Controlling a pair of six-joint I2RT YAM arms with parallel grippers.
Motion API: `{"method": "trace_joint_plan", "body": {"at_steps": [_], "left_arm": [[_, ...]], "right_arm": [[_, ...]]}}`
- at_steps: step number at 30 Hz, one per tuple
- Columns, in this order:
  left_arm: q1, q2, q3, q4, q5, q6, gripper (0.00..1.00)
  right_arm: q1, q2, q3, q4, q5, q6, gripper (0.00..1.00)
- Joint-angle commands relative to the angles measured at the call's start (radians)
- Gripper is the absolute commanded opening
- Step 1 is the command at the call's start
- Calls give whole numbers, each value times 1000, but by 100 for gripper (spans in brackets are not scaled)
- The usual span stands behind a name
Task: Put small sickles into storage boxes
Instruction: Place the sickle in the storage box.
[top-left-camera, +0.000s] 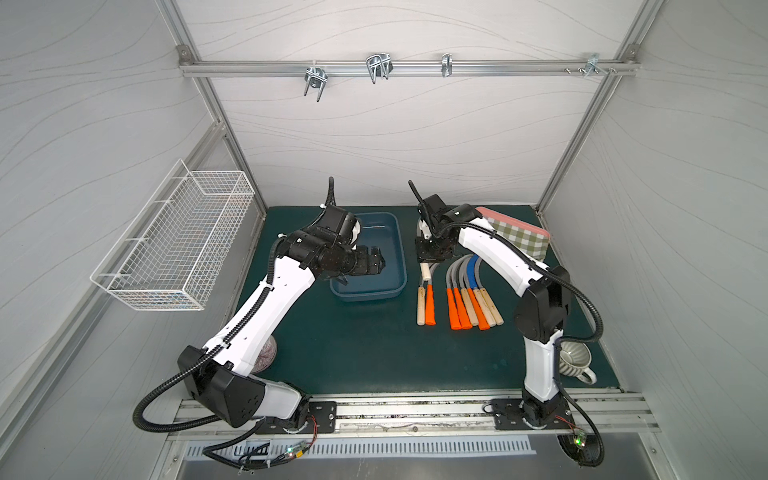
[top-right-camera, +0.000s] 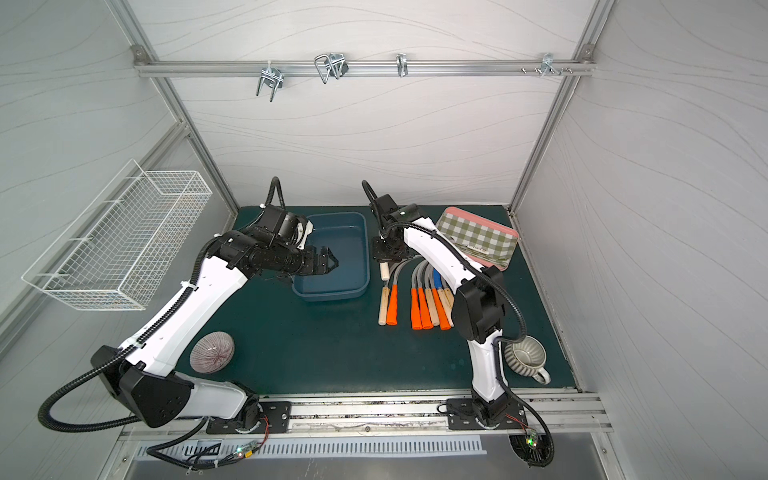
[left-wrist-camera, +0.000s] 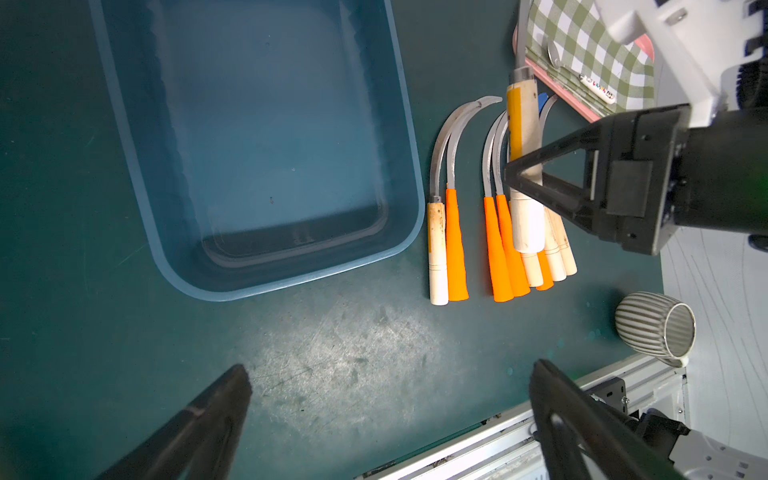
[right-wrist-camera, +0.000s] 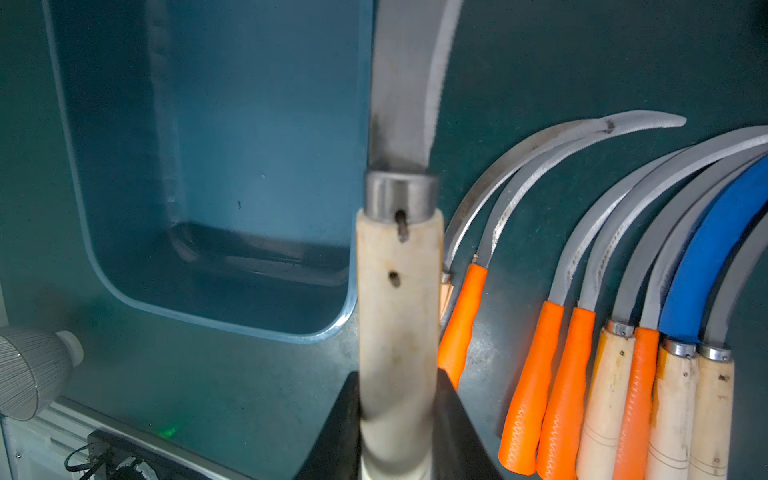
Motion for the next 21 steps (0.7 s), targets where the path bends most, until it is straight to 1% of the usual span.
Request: {"method": "trace_joint_plan", "body": {"at_steps": [1, 7, 12, 16, 21], "left_arm": [[22, -20, 36, -14, 11, -6, 99], [51, -37, 35, -37, 19, -5, 99], [89, -75, -6, -31, 35, -16, 99], [110, -97, -33, -32, 41, -21, 99], [115, -125, -75, -28, 43, -30, 99]], "right_arm": [[19, 32, 50, -20, -8, 13, 0], [35, 94, 128, -19, -25, 17, 0], [50, 137, 188, -5, -52, 19, 0], [60, 157, 207, 19, -76, 23, 0], [76, 181, 223, 55, -105, 30, 0]]}}
